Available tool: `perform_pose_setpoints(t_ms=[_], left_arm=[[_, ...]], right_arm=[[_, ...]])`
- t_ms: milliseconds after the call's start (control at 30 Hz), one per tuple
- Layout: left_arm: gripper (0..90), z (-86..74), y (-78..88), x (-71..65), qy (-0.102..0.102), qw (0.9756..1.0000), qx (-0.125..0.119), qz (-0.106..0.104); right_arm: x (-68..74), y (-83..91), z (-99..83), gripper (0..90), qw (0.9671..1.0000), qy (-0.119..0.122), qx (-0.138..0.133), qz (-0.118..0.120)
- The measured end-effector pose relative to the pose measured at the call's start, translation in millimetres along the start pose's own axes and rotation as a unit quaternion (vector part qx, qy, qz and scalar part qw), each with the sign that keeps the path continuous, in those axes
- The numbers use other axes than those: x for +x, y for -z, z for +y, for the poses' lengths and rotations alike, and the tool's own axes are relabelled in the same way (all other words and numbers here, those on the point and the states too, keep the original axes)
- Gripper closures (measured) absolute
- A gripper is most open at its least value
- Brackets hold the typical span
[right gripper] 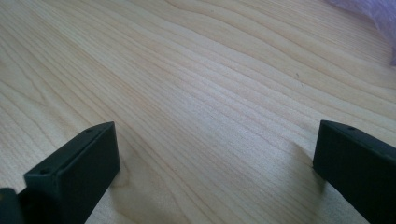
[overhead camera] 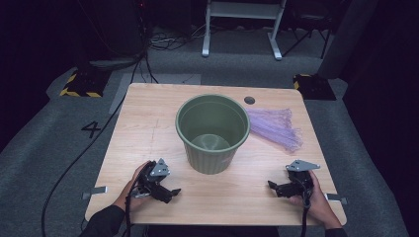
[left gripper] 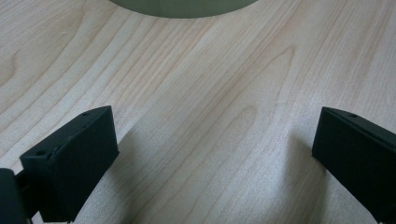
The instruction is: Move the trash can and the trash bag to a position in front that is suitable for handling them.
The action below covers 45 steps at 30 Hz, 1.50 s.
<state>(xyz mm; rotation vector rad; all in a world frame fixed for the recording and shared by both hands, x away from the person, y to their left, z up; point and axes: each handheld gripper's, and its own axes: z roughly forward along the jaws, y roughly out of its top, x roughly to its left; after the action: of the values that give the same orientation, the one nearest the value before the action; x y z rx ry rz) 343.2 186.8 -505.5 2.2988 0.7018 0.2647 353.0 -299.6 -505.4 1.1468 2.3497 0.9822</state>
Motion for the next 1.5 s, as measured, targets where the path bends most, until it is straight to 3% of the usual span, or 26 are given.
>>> perform_pose_setpoints(t_ms=[67,200,233,300,333,367,467,733,867,1067,1133,1500], left_arm=[[0.0,-0.3,0.2,0.4,-0.002,1.0,0.0,-0.002],[0.0,-1.6,1.5,0.0,-0.005,1.0,0.0,-0.005],[0.0,-1.9,1.8,-0.1,-0.006,1.0,0.0,-0.005],[0.2,-2.6,2.4,-0.3,-0.007,1.0,-0.001,-0.004],[0.2,-3.1,2.9,-0.5,-0.007,1.0,-0.001,-0.004],[0.2,-3.7,3.4,-0.7,-0.006,1.0,0.0,-0.005],[0.2,-3.7,3.4,-0.6,-0.007,1.0,0.0,-0.005],[0.0,-3.4,3.3,-0.3,-0.008,0.9999,0.001,-0.006],[0.0,-3.1,3.0,0.0,-0.007,1.0,0.0,-0.006],[0.0,-3.1,3.0,0.0,-0.007,1.0,0.0,-0.006],[0.0,-3.2,3.0,0.0,-0.006,1.0,0.001,-0.006],[0.0,-3.2,3.0,-0.1,-0.006,1.0,0.001,-0.006]], right_arm=[[-0.1,0.1,0.0,0.2,1.0,0.001,0.0,0.0],[0.8,2.2,-1.2,4.0,0.9997,0.023,-0.007,0.01],[3.0,2.5,-0.7,6.2,0.9991,0.038,-0.016,0.008],[3.8,2.6,-0.4,7.6,0.999,0.041,-0.018,0.008],[4.1,2.8,-0.2,10.6,0.9989,0.043,-0.02,0.009],[4.8,4.7,-0.2,19.3,0.9984,0.046,-0.031,0.006],[6.8,5.6,1.3,17.0,0.9983,0.041,-0.04,0.01],[18.2,0.1,13.2,15.7,0.9966,0.056,-0.05,0.034],[32.7,-6.2,26.2,17.4,0.9954,0.074,-0.053,0.028],[61.4,-22.3,48.0,18.5,0.991,0.108,-0.063,0.049],[70.6,-28.3,56.8,21.2,0.9894,0.126,-0.058,0.041],[90.4,-48.6,81.7,25.5,0.9851,0.136,-0.079,0.07]])
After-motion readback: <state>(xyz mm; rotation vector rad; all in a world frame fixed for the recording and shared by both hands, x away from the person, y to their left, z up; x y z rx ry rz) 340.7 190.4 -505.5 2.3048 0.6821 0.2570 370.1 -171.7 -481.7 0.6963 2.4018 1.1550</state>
